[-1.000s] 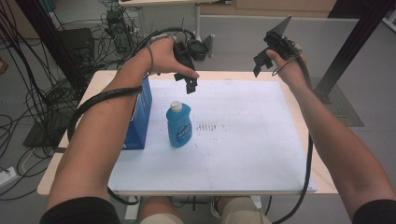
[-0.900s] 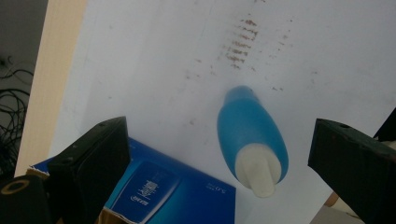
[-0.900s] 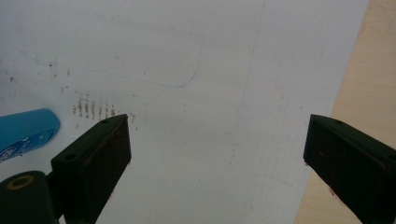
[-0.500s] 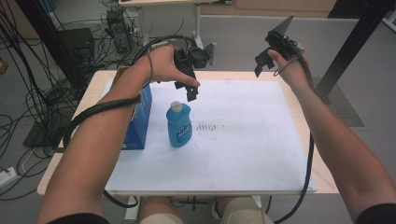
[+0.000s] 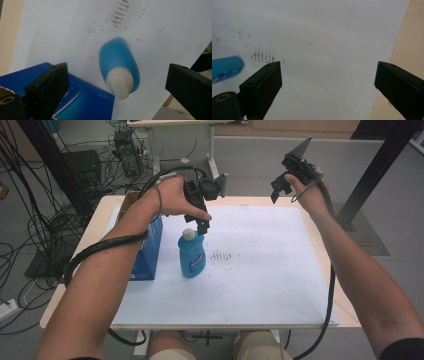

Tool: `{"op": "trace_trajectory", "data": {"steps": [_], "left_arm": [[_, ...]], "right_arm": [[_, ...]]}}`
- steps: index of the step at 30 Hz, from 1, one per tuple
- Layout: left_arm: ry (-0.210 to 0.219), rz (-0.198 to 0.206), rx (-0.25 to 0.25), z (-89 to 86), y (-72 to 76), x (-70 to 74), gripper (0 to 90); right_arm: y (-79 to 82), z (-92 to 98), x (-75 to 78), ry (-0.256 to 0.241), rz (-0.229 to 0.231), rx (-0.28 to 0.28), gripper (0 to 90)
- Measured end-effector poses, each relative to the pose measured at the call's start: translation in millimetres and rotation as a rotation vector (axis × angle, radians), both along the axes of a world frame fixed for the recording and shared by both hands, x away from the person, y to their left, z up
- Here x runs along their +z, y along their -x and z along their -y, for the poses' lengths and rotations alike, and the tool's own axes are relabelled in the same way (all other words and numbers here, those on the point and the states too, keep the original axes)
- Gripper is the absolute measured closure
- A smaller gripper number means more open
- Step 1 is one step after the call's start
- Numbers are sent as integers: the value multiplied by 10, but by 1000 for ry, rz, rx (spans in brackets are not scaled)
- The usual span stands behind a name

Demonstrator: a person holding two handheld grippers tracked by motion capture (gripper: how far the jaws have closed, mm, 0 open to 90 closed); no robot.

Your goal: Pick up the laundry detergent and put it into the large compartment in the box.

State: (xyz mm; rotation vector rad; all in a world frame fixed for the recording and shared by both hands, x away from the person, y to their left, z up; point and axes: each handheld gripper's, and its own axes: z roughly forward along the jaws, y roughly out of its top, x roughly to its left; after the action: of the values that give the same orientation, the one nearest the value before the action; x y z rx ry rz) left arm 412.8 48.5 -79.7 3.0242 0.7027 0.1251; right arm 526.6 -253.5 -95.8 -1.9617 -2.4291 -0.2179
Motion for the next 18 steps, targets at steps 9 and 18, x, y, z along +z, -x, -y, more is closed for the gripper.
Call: {"op": "trace_trajectory", "data": {"steps": [9, 18], "left_arm": [[-19, -30, 41, 31, -53, -139, 55], [-37, -62, 112, 68, -120, -307, 57]], "right_arm": [[4, 28, -25, -3, -1, -4, 76], [18, 41, -31, -5, 0, -4, 76]]}}
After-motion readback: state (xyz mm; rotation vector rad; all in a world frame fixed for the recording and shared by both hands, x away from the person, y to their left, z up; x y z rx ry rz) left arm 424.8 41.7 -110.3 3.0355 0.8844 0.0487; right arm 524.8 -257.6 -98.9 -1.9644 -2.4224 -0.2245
